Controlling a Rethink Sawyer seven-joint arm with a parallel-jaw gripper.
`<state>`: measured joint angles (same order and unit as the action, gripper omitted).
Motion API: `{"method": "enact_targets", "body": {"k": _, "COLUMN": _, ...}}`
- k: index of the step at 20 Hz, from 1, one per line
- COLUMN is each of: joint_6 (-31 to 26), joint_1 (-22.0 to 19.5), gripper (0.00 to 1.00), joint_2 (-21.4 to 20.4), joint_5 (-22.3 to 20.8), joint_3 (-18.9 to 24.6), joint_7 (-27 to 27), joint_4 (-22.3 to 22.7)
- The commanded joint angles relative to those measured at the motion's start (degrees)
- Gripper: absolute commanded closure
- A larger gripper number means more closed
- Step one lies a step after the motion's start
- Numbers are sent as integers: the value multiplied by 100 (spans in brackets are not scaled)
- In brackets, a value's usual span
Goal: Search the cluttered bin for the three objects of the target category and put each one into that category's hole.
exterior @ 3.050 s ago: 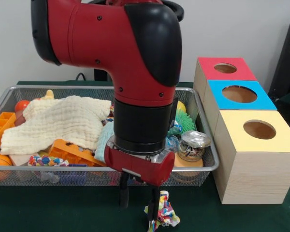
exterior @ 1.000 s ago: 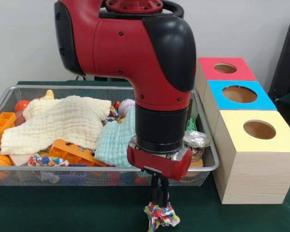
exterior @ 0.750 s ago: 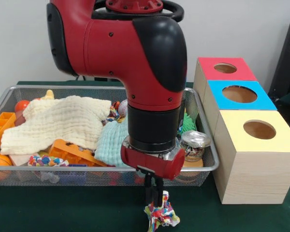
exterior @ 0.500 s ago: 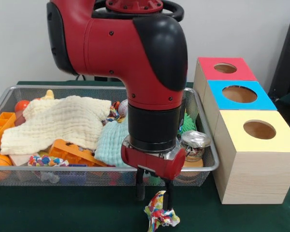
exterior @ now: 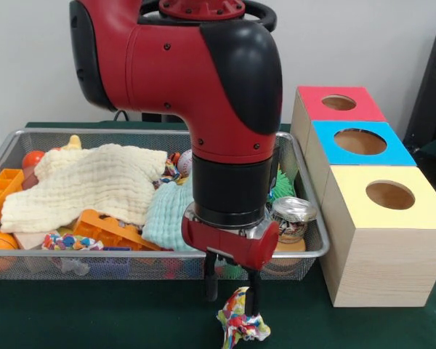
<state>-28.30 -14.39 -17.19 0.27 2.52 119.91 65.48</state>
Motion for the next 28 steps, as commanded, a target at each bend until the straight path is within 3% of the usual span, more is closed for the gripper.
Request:
{"method": "enact_targets", "body": {"k": 1, "joint_6": -115, "joint_1": -47, "gripper": 0, "joint_2": -68, "joint_5": -167, "joint_3": 490, "joint_7": -42, "joint_4": 575}}
{"method": "enact_targets", "body": {"k": 8, "joint_6": 273, "joint_1": -17, "gripper": 0, "joint_2": -228, "joint_5": -248, "joint_3": 560, "joint_7": 63, "joint_4": 1201}}
{"method": "enact_targets", "body": {"k": 19, "joint_6": 547, "joint_1": 250, "gripper": 0, "joint_2": -238, "joint_5": -355, "joint_3": 321, "joint_7": 217, "joint_4": 1246}}
{"method": "enact_targets", "body": {"k": 28, "joint_6": 353, "joint_1": 98, "gripper": 0, "joint_2": -331, "joint_5": -231, "joint_3": 439, "joint_7": 53, "joint_4": 1345}}
